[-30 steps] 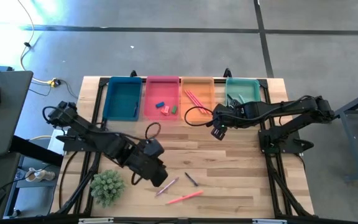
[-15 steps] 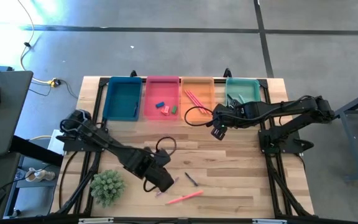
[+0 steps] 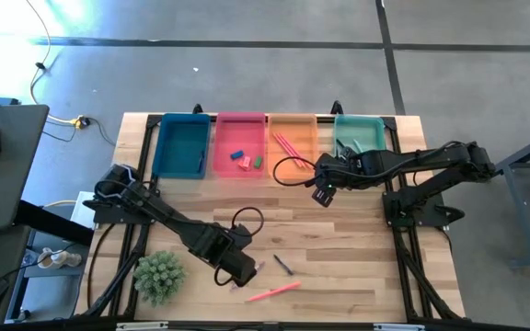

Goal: Sort crayons/erasers/pens/pencils in bins
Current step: Put the purple pen into the green bin

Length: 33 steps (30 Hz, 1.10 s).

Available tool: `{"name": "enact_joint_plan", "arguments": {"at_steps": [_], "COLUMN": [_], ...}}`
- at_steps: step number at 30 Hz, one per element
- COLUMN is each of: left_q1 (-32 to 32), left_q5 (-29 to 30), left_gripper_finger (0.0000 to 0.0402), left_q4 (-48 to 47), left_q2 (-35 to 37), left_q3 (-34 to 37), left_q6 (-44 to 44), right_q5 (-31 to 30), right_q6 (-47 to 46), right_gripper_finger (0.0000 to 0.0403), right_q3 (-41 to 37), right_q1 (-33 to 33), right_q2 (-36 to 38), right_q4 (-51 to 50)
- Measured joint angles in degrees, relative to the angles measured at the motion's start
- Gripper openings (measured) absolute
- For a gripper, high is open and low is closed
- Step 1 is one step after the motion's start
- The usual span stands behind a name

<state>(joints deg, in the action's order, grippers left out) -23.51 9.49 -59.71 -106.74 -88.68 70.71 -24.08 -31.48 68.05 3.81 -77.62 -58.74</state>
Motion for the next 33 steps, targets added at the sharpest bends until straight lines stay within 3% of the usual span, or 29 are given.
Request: {"name": "enact_joint_plan", "arguments": {"at_steps": [5,16,24,33], "left_q1": [-0.1,-0.6,-1.7,-3.1], "left_q5": [1.1,-1.9,-1.7,-3.4], "left_gripper_finger": [0.0185,0.017,0.016,0.0142], "left_q4": [0.5,20.0,20.9,25.3], "left_q2": [0.0,0.0,-1.3,-8.7], "left_q3": [0.3,9.9,11.0,9.9], "left_q6": [2.0,2.8,3.8,5.3], "right_q5": [0.0,0.0,0.3,0.3], "right_q6": [0.0,-1.1,-1.7,-1.5], "right_gripper_finger": [0.0192,0.0192,0.0192,0.0192], "right_q3": [0.0,0.0,0.0,0.0], "right_q1": [0.0,0.0,0.0,0.0], "right_q2": [0.0,0.0,0.0,0.0], "right_q4": [0.2,0.2,0.3,0.7]}}
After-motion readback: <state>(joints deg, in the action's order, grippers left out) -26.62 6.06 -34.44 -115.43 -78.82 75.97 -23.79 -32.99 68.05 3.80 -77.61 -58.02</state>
